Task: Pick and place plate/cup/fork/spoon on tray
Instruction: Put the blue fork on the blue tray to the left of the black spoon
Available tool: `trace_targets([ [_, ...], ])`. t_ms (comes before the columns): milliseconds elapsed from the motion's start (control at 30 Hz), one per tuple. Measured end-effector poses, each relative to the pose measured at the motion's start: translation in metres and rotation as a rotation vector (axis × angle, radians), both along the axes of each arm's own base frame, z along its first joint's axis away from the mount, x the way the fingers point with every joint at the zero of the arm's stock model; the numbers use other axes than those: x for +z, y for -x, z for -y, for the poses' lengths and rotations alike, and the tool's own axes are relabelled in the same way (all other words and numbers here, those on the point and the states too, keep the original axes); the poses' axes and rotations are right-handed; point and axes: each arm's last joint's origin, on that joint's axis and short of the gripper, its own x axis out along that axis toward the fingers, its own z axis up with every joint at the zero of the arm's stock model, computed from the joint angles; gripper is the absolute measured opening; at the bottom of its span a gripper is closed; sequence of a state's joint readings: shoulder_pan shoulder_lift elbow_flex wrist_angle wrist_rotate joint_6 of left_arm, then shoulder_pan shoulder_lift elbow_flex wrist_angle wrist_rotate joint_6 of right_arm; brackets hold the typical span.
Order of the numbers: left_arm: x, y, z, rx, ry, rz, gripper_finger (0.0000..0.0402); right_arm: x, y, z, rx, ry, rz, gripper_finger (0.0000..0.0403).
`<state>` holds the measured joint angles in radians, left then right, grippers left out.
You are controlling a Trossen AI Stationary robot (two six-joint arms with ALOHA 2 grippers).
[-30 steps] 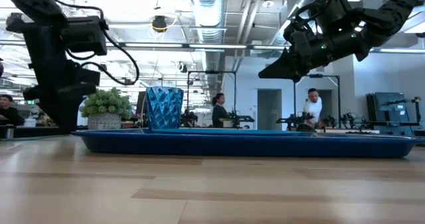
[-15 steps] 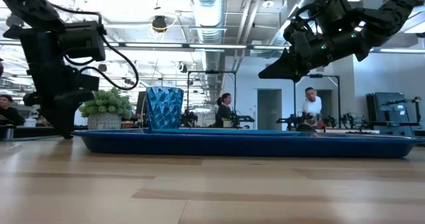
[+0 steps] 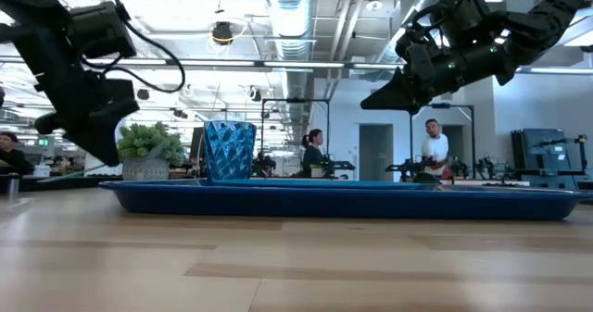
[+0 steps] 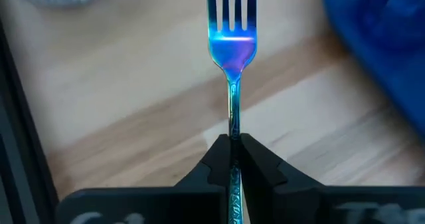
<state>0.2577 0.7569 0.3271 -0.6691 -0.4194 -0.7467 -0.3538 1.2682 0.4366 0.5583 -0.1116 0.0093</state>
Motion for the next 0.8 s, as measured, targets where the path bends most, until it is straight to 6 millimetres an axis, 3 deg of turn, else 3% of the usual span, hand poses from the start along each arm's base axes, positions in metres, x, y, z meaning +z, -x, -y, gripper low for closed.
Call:
trace_targets([
  [367,0.023,0.001,0.010,-0.034,-0.163,0.178,0.0002,0.001,0.000,0.000,-0.009,-0.005,0.006,0.0011],
  [633,0.062,-0.007,0.022,-0.068,-0.355,0.258,0.0002,0.003,-0.002,-0.003,-0.041,-0.001,0.026,0.0011],
  [800,0.076,-0.014,0.028,-0.054,-0.449,0.310,0.0002,0.016,-0.013,-0.014,-0.059,0.026,0.041,0.0011],
])
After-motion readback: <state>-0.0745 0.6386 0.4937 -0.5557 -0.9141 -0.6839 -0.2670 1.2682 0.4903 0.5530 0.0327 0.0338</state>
